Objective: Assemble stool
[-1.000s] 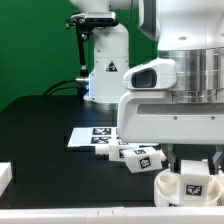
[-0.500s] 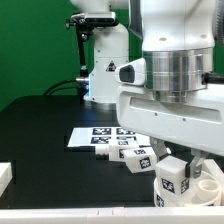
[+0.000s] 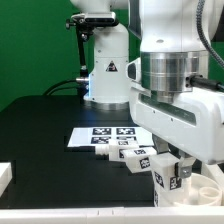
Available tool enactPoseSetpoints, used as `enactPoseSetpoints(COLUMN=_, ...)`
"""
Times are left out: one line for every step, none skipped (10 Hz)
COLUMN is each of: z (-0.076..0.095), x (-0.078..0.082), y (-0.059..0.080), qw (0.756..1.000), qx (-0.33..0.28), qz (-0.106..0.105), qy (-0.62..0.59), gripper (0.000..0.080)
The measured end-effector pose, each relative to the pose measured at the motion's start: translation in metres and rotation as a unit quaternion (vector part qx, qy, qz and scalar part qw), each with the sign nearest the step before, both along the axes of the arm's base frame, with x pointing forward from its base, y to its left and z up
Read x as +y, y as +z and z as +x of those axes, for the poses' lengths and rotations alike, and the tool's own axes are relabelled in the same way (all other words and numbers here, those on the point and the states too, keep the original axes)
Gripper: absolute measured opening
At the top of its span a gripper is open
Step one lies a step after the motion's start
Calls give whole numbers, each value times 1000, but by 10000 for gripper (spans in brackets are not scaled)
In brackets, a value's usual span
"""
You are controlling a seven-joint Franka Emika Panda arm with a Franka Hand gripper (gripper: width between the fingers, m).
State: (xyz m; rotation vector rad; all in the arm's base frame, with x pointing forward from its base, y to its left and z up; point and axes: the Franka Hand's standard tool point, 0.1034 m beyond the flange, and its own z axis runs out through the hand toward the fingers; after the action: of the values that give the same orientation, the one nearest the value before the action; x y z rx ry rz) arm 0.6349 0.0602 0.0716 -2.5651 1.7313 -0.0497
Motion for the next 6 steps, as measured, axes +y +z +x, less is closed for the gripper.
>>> enactPoseSetpoints(z=0, x=1, y=2, qw=1000, qx=-1, qz=0, qy=6, gripper=438)
enactPoseSetpoints(z=-1, x=2, y=15, qw=1000, qx=-8, qz=3, qy=27, gripper=569)
enactPoseSetpoints(z=-8, x=1, y=29, qw=999, qx=-13, qz=8, qy=43, gripper=630)
enactPoseSetpoints(z=-11, x=0, y=32, qw=999, qx=-15, qz=11, qy=45, gripper=630)
enactPoseSetpoints(z=-10, x=1, y=30, qw=999, qx=-14, qz=10, qy=46, gripper=645)
enactPoseSetpoints(z=-10, x=1, y=29, qw=999, qx=-14, qz=10, qy=48, gripper=645)
